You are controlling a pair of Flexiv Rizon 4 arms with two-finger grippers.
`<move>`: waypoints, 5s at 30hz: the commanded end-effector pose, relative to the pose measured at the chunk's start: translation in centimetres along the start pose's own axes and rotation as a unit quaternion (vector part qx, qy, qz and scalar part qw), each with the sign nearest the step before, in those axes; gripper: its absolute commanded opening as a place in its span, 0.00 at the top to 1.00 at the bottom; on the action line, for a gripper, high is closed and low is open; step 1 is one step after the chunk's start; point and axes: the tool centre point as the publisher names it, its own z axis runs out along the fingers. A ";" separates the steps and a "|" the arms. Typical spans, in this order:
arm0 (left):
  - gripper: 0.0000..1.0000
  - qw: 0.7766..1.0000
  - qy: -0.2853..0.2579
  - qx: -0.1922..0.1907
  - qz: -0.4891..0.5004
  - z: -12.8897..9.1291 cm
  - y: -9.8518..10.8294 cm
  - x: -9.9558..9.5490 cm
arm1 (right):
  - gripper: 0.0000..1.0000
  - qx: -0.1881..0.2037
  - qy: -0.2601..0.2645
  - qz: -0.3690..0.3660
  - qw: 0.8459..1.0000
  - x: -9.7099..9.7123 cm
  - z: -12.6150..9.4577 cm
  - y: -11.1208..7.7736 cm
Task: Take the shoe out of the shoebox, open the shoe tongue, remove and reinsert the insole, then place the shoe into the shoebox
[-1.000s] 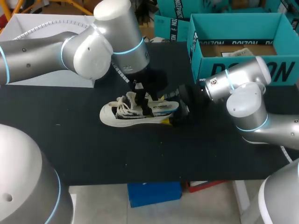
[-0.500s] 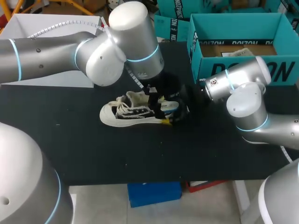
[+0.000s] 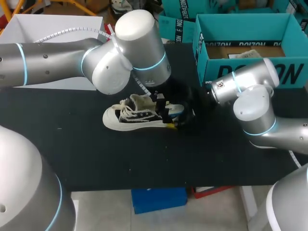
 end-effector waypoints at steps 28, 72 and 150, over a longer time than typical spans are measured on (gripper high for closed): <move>1.00 1.000 -0.007 0.023 -0.006 -0.4 0.8 0.9 | 1.00 0.001 0.000 0.001 1.000 0.0 0.3 -0.3; 1.00 0.870 0.224 0.413 0.147 -19.0 -6.7 7.6 | 1.00 0.001 0.000 0.001 1.000 0.0 0.3 -0.3; 1.00 0.665 0.223 0.703 -0.122 -31.6 -6.6 8.1 | 1.00 0.001 0.000 0.001 1.000 0.0 0.3 -0.3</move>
